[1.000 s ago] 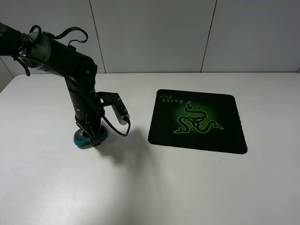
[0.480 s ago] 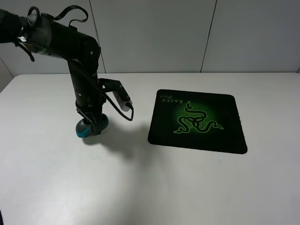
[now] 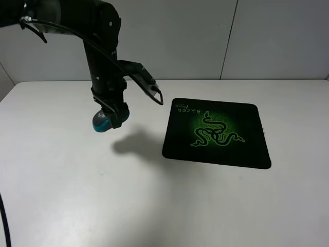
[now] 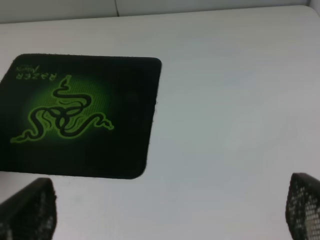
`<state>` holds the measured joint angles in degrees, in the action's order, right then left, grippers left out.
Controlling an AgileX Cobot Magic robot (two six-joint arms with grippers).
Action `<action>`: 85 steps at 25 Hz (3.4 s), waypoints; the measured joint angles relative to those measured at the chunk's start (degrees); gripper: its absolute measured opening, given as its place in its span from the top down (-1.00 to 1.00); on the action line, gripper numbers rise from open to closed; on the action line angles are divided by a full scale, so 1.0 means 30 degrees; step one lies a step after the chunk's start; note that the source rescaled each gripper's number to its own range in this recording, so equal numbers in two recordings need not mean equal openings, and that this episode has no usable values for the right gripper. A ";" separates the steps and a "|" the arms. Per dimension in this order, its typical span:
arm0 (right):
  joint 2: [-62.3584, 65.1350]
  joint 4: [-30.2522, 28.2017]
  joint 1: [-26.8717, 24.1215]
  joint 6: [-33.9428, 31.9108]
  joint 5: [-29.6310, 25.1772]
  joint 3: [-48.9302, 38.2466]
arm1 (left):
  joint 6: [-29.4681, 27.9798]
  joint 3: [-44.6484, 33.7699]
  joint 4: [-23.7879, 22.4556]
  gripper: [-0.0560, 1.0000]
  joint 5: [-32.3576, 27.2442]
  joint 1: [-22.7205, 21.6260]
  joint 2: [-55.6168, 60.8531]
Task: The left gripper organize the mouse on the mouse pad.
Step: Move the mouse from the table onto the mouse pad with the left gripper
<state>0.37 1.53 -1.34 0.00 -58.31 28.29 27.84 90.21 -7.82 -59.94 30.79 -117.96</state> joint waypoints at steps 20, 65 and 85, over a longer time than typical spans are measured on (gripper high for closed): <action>0.0000 0.0000 0.0000 0.0000 0.0000 0.0000 | -0.1851 0.4065 0.1014 0.89 0.0300 0.3636 -0.2033; 0.0000 0.0000 0.0000 0.0000 0.0000 0.0000 | -0.2068 1.4637 0.4692 0.89 0.3038 0.5210 -1.0679; 0.0000 0.0000 0.0000 0.0000 0.0000 0.0000 | -0.2083 1.4637 0.5035 -0.93 0.4037 0.5210 -1.0679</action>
<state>0.37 1.53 -1.34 0.00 -58.31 28.29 21.59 134.12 7.29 -47.83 46.42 -149.99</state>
